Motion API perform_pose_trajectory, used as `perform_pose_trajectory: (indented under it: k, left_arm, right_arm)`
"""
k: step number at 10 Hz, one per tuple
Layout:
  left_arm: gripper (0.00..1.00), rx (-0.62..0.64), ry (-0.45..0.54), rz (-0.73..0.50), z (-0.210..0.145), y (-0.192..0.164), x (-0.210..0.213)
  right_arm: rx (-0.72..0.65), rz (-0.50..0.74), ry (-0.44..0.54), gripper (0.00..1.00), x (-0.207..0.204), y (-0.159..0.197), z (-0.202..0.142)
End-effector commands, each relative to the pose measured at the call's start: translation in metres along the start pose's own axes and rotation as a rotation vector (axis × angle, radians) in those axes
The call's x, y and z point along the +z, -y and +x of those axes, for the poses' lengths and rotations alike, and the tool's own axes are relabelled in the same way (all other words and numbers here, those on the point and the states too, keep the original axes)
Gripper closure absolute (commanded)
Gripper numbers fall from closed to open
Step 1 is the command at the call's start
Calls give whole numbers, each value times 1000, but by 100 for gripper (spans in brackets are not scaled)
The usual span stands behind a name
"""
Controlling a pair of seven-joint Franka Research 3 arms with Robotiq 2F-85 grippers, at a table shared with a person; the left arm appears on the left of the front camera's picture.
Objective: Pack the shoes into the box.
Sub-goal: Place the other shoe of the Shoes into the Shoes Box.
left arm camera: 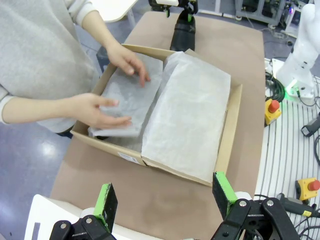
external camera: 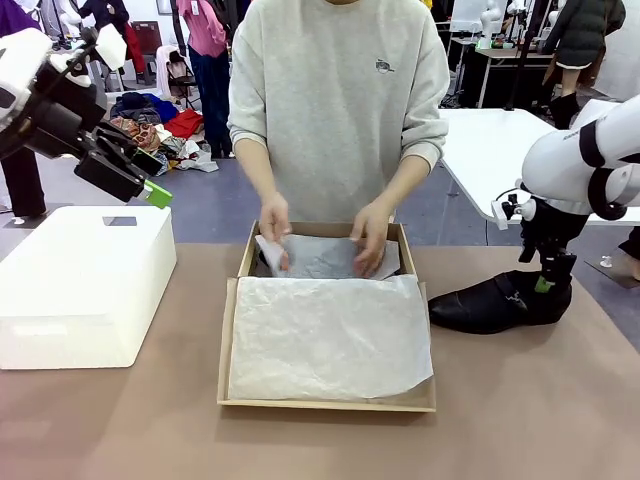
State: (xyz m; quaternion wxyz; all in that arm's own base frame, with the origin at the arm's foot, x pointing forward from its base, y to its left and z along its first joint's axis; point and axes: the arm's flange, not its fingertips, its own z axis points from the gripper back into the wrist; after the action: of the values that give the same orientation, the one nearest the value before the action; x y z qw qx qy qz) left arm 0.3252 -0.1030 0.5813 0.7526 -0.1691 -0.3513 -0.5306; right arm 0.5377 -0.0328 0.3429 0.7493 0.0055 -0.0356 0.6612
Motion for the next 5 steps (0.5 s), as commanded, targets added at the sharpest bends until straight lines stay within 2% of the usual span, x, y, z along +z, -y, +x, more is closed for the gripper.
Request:
perform_pose_trajectory:
  k: [1,4,5]
  left_arm:
    - [0,-13,15,-15,0,-1,0]
    - [0,-13,15,-15,0,-1,0]
    - [0,-13,15,-15,0,-1,0]
  right_arm:
    - [19,-22,2,0,-9,-2,-4]
    - [1,3,-6,0,-18,0,-5]
    - [-15,21,-8,13,-19,2,-5]
